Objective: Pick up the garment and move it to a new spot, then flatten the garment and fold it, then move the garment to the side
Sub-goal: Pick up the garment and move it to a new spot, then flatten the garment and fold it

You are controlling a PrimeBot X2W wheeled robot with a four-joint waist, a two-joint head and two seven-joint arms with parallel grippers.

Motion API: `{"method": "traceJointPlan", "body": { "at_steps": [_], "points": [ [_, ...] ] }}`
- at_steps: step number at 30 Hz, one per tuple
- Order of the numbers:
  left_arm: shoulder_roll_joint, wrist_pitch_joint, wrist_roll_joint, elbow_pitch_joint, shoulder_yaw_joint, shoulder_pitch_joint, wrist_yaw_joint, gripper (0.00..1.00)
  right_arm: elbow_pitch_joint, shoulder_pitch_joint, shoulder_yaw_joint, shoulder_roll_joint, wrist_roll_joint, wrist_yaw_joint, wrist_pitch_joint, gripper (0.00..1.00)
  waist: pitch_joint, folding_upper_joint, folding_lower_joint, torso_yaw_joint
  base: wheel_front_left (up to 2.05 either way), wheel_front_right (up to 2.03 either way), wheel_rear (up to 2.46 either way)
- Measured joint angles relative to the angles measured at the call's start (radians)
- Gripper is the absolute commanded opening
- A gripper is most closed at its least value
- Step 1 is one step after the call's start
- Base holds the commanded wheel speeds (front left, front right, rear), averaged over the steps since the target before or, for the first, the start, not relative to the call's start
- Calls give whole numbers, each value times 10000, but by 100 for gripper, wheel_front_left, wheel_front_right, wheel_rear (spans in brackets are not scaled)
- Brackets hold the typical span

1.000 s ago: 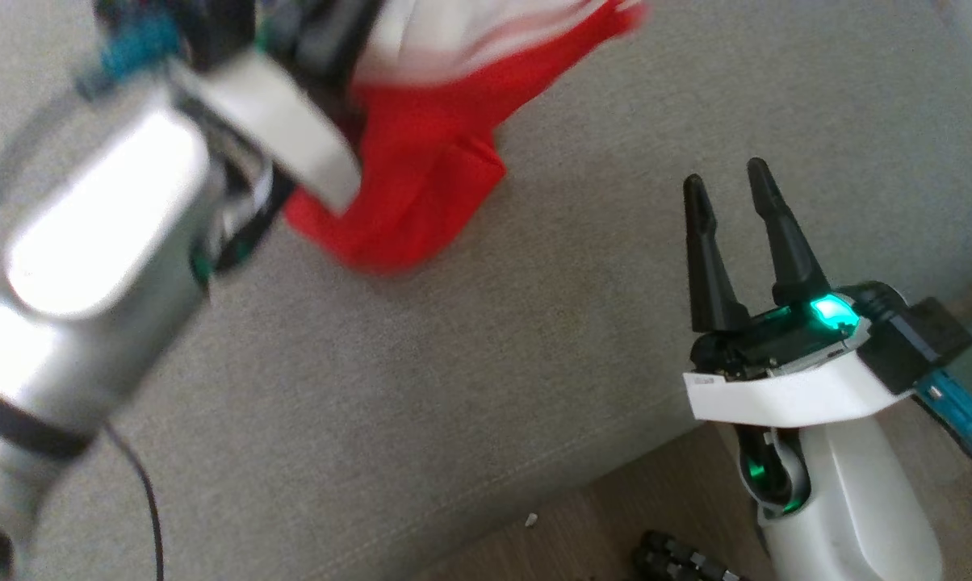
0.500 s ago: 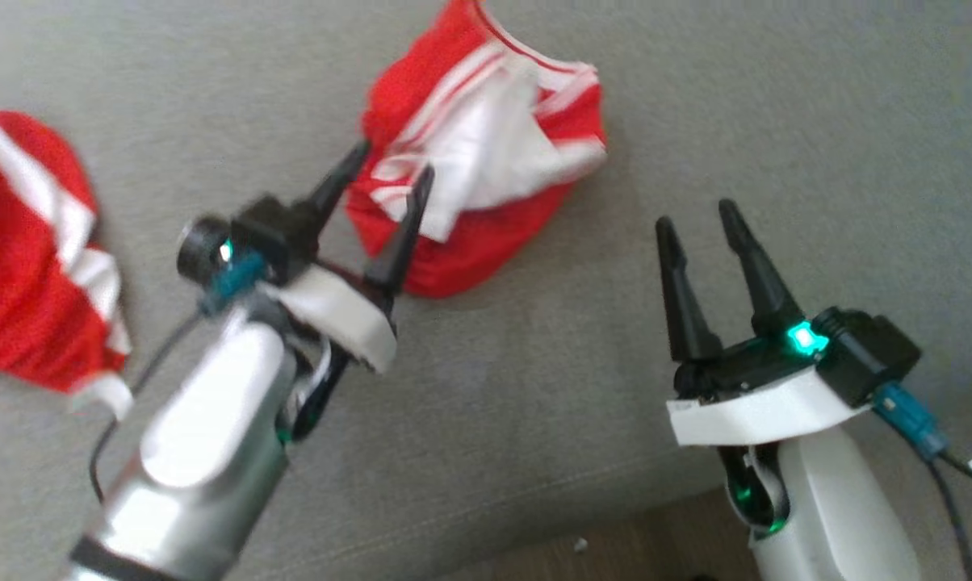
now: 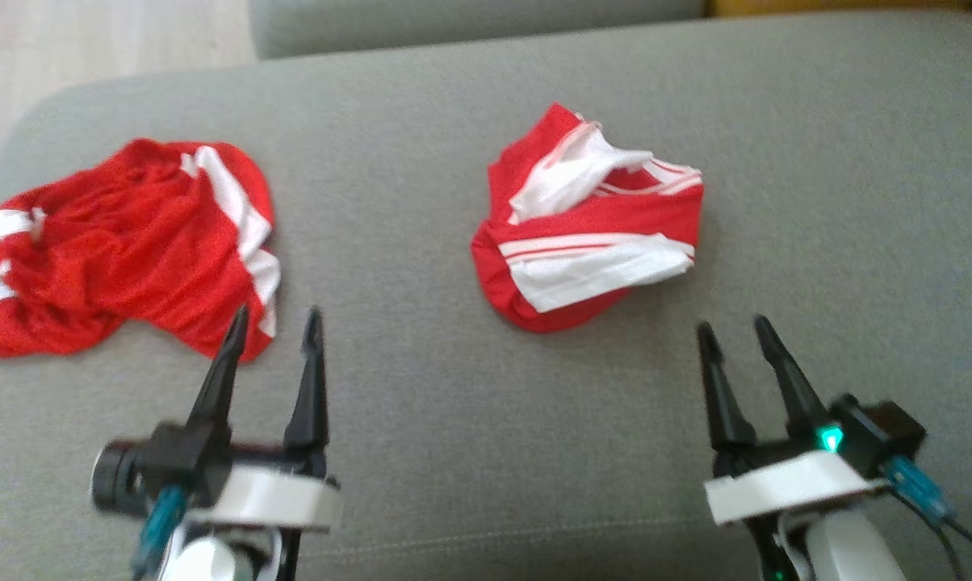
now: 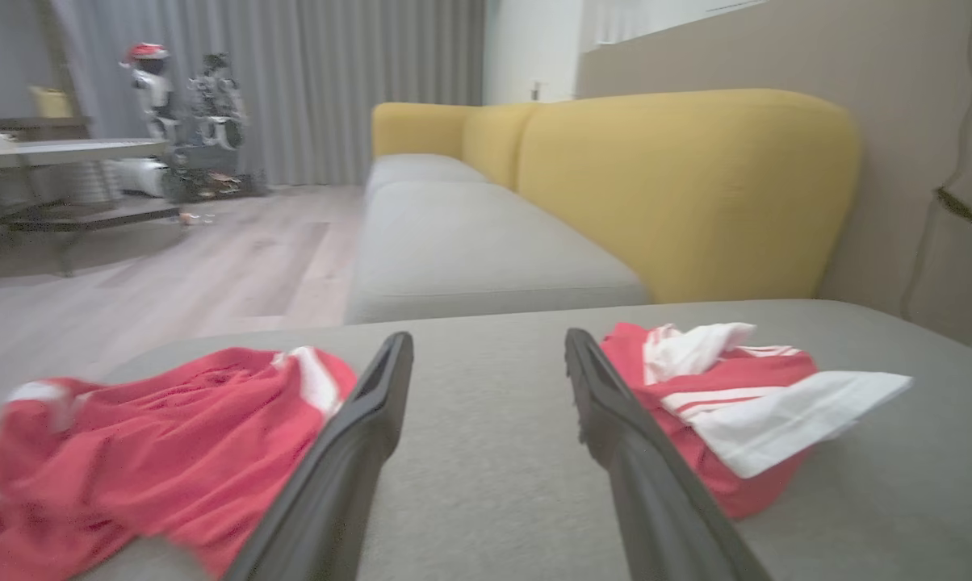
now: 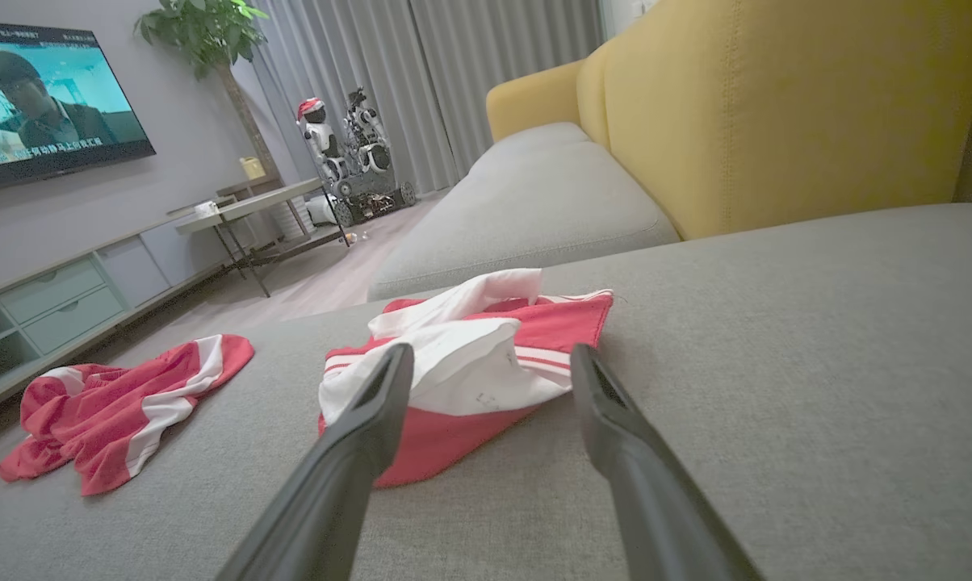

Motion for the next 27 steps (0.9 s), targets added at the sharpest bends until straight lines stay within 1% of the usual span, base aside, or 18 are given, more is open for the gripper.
{"method": "traceJointPlan", "body": {
  "at_steps": [2,4,7,11,27],
  "points": [
    [-169,-29,311,-364,316,634,102,100,58,291,-330,2,123,0,0,100,-261,0,0,197,0,0,0],
    [-278,-40,470,-476,523,1208,100,100,159,533,-569,6,140,0,2,100,-517,0,0,341,0,0,0],
    [-320,-42,1011,-512,568,1970,98,100,297,820,-700,13,150,0,2,100,-873,0,0,462,0,0,0],
    [-408,-40,1406,-546,617,2699,159,100,422,1050,-855,40,222,0,8,100,-1226,0,0,496,0,0,0],
    [-472,-40,1607,-514,698,2743,198,100,554,1061,-867,40,221,0,33,100,-1404,0,0,261,0,0,0]
  ]
}}
